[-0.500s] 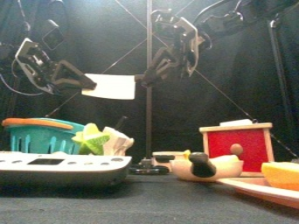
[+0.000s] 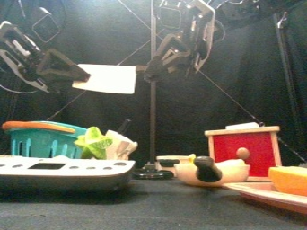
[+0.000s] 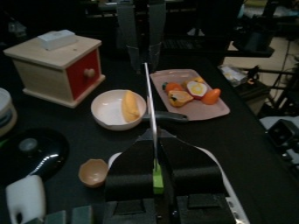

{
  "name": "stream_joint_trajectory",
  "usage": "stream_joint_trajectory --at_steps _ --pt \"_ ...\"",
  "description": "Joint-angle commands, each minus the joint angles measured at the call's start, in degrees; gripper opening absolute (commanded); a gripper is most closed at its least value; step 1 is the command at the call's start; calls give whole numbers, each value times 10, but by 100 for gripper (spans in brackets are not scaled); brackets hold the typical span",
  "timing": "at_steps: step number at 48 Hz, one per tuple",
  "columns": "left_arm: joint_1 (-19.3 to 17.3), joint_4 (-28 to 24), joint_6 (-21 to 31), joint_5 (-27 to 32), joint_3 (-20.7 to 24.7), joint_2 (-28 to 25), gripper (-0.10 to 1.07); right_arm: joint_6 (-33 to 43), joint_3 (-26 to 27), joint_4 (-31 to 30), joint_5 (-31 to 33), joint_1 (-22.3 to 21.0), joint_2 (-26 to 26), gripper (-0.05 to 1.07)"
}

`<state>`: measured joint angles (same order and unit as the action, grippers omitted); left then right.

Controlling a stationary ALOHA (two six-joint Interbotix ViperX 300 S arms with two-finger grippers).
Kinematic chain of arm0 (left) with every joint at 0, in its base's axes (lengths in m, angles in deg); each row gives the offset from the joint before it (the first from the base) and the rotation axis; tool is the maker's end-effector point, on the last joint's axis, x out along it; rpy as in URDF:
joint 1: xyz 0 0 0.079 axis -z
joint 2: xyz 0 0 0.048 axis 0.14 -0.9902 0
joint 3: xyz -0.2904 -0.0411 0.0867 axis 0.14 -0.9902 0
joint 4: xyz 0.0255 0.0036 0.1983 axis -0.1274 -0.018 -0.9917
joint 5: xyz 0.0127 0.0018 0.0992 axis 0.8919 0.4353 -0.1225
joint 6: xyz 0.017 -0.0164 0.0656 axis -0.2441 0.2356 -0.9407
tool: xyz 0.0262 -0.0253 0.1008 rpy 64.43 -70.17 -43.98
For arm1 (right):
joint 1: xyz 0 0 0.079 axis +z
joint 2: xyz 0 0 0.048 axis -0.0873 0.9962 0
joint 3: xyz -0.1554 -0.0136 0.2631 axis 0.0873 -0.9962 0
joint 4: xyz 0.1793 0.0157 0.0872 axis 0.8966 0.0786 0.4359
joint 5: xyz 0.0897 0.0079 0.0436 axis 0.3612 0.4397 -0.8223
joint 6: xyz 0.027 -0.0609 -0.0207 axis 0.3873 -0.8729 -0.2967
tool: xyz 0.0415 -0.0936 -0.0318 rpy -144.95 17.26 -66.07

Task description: Cut starfruit

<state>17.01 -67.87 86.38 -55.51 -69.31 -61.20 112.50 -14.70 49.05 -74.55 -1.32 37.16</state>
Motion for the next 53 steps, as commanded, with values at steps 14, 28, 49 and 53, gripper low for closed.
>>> stream_joint_trajectory --at_steps 14,28,49,53 --pt "110 128 -20 11 3 -41 32 -1 26 6 -4 25 41 39" --pt "127 200 -72 2 13 -105 32 -2 35 5 -4 24 62 39" --pt "127 213 -92 1 18 -105 32 -5 37 -2 -4 18 57 39" --pt "126 213 -97 1 18 -99 32 -4 37 -8 -2 17 54 39"
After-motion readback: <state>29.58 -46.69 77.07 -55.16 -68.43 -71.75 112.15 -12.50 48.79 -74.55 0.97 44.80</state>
